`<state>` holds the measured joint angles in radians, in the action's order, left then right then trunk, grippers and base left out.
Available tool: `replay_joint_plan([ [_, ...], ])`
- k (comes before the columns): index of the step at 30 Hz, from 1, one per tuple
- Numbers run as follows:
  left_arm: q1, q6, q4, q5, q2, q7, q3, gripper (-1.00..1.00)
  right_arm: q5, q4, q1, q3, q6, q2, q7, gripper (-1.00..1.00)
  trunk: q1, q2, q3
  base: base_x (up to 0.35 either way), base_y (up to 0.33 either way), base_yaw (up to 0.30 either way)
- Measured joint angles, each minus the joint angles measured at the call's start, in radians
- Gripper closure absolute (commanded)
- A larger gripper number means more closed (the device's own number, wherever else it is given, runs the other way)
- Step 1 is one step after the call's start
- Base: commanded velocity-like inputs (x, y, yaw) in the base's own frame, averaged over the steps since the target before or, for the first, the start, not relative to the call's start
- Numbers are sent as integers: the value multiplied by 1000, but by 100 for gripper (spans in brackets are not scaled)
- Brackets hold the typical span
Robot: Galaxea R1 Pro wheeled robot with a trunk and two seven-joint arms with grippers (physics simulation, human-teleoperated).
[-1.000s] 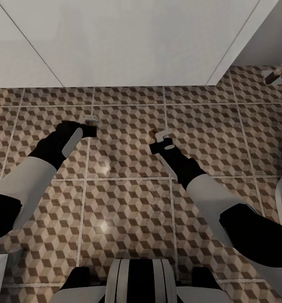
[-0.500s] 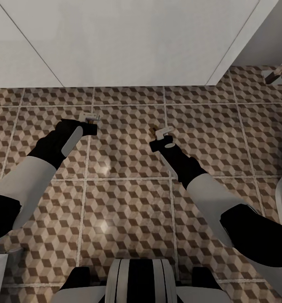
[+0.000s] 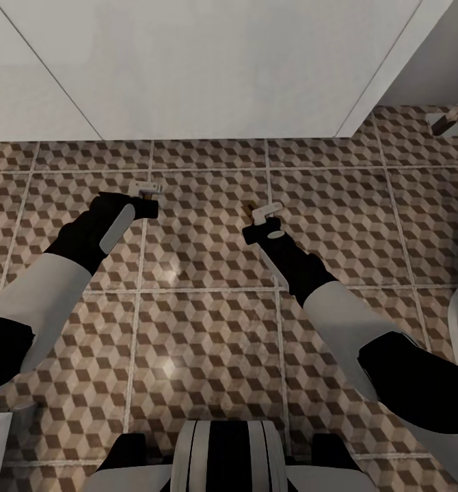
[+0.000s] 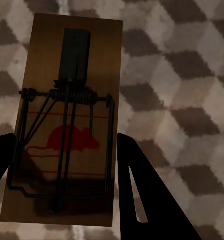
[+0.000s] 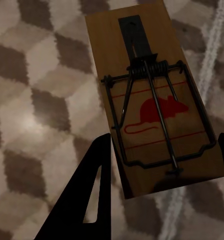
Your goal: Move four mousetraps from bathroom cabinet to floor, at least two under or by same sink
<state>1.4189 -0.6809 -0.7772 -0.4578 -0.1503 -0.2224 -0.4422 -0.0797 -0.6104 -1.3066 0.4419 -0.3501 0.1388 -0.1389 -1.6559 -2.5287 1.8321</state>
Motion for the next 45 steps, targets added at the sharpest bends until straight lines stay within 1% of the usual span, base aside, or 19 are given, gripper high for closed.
replay_joint_plan([
  [20, -4, 2, 4, 0, 0, 0, 0, 100, 0, -1, 0, 2, 0, 0, 1, 100, -9, -5, 0, 0, 0, 0],
  [35, -5, 2, 3, 0, 0, 1, 0, 100, 1, 0, 0, 4, 2, -3, 4, 100, -9, -5, 0, 0, 0, 0],
  [38, -6, 3, 1, 0, 0, 1, 0, 100, 1, 1, 0, 5, 22, -14, 5, 100, -9, -5, 0, 0, 0, 0],
  [40, -7, 5, 0, 0, 0, 1, 0, 100, 1, 5, 0, 5, 62, -17, 6, 100, -9, -5, 0, 0, 0, 0],
  [43, -9, 36, 0, 0, -1, 3, 0, 100, 1, 12, 0, 6, 94, -19, 7, 100, -9, -5, 0, 0, 0, 0],
  [45, -17, 109, 5, 0, -1, 5, -1, 100, 1, 16, 0, 6, 105, -20, 8, 100, -9, -5, 0, 0, 0, 0],
])
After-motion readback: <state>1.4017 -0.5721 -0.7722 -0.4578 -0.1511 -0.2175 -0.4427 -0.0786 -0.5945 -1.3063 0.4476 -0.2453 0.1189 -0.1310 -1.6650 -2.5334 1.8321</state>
